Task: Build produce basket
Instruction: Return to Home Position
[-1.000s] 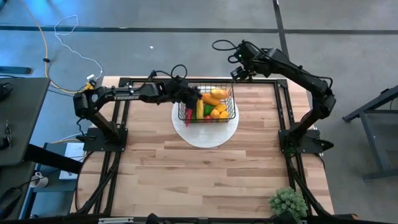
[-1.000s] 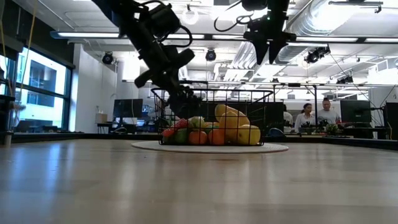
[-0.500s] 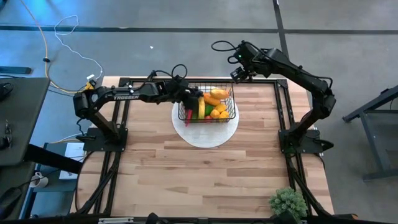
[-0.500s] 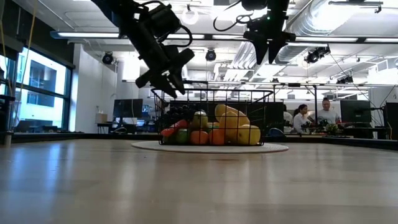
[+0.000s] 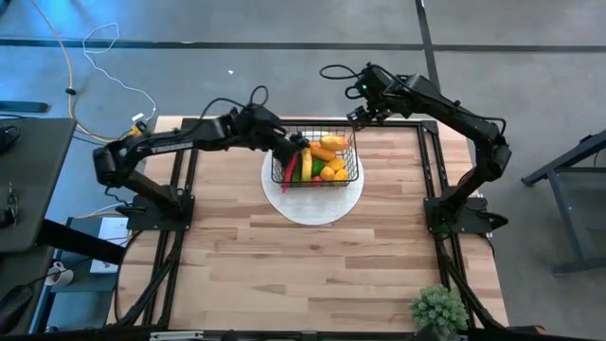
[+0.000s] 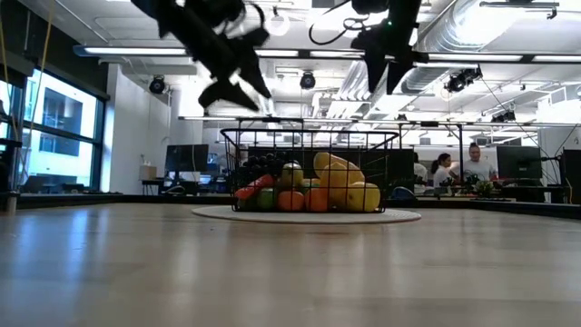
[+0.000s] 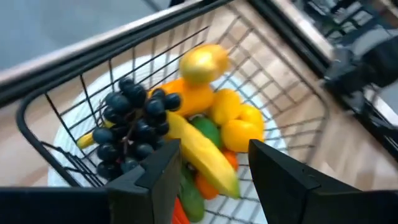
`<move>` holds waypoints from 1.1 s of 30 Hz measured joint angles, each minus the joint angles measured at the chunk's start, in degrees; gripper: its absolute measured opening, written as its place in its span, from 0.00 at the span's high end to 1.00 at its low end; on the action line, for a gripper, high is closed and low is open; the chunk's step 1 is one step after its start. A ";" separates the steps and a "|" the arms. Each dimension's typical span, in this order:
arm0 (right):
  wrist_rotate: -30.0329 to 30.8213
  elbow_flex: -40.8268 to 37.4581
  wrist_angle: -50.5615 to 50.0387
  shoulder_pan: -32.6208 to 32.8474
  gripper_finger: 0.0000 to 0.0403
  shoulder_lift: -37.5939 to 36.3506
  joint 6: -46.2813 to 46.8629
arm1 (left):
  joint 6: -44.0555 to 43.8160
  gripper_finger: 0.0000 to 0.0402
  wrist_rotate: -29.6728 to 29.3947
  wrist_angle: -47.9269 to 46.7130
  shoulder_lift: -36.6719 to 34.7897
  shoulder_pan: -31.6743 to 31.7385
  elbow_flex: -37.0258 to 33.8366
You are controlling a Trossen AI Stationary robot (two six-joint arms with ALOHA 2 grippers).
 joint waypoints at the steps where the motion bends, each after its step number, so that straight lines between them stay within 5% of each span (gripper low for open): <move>1: -0.03 0.00 0.00 0.51 0.40 0.00 0.85 | 1.05 0.56 -0.01 -0.78 -1.36 -0.38 0.00; 11: 0.22 0.00 2.34 9.20 0.40 0.00 9.17 | 7.32 0.57 -8.23 -3.26 -17.07 -11.97 -5.58; 25: 0.46 0.00 16.56 21.04 0.40 0.00 16.21 | 4.97 0.57 -11.62 4.10 -39.40 -23.46 -28.02; 33: -1.41 0.00 16.67 23.65 0.40 0.00 17.01 | 6.07 0.57 -11.64 13.16 -50.76 -26.82 -42.10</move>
